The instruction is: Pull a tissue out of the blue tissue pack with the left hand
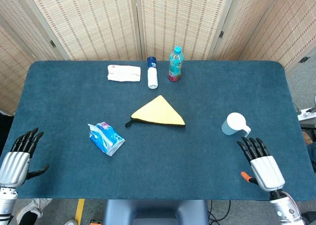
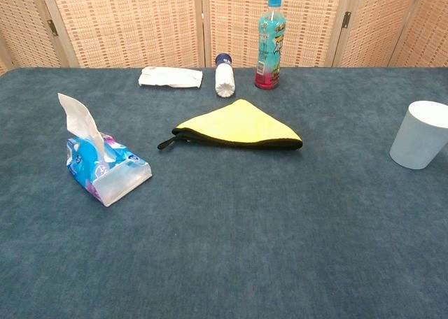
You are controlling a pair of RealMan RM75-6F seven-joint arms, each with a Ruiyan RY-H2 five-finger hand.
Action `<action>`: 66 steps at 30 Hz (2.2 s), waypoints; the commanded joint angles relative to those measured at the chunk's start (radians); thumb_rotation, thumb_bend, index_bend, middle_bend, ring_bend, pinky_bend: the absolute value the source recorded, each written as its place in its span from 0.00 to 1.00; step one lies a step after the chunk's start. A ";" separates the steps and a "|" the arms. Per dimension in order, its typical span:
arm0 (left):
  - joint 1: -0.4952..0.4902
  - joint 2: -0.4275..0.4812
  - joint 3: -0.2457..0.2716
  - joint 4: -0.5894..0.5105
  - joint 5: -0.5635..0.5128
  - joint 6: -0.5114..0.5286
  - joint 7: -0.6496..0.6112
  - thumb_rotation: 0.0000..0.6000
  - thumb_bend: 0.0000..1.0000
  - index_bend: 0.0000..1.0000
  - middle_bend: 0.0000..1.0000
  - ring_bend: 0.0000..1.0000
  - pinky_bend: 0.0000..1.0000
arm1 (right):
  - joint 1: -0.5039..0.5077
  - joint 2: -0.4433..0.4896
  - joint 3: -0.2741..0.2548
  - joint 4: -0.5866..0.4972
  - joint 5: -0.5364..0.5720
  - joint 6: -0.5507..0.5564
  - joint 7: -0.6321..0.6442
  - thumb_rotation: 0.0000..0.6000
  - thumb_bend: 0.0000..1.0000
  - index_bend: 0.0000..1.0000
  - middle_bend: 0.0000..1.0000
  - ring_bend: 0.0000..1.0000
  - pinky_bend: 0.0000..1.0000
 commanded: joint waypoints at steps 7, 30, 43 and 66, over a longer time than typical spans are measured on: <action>0.002 0.000 0.003 -0.001 0.003 0.002 0.003 1.00 0.22 0.00 0.00 0.00 0.14 | 0.000 -0.001 -0.002 -0.001 -0.002 -0.002 -0.004 1.00 0.05 0.00 0.00 0.00 0.00; -0.132 -0.137 -0.005 0.017 0.097 -0.125 0.102 1.00 0.24 0.05 0.00 0.00 0.21 | -0.008 0.032 -0.005 -0.026 -0.028 0.032 0.047 1.00 0.05 0.00 0.00 0.00 0.00; -0.241 -0.201 -0.031 -0.016 0.111 -0.227 0.248 1.00 0.29 0.07 0.00 0.00 0.21 | -0.004 0.031 -0.003 -0.025 -0.018 0.016 0.047 1.00 0.05 0.00 0.00 0.00 0.00; -0.359 -0.297 -0.065 0.033 -0.001 -0.364 0.429 1.00 0.32 0.12 0.00 0.00 0.23 | 0.002 0.032 -0.002 -0.025 -0.010 -0.001 0.054 1.00 0.05 0.00 0.00 0.00 0.00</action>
